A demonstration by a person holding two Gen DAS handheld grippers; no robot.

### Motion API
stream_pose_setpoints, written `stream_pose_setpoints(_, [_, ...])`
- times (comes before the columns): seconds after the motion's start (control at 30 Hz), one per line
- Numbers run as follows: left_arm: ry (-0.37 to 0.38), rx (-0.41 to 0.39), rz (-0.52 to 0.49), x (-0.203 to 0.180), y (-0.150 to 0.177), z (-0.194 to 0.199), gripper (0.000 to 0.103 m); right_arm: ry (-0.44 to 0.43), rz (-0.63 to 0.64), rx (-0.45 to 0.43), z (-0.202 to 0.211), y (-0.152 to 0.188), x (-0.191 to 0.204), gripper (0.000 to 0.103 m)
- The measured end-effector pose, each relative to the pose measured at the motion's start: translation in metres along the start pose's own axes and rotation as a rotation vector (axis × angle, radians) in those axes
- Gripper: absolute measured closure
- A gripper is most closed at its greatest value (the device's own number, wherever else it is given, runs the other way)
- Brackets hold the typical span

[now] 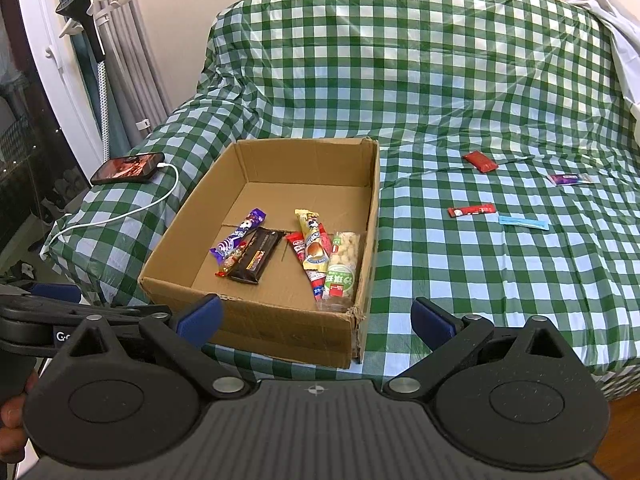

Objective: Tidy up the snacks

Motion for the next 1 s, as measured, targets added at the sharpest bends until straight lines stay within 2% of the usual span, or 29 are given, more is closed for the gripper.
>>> stream_pose_setpoints(1.0, [0.005, 0.032, -0.034, -0.006, -0.006, -0.013, 0.000, 0.011, -0.031, 0.035, -0.012, 0.008, -0.003, 0.003])
Point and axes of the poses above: each gripper's, at about its wrist camera, not at the fingertips, and z roughly against the way its jaws point, x to its left, y to its underside, the point moved 2 cm from there along -z, roughly the way its jaws point, and after that the axes turned 8 degrees about y, right-handed, at the moved point
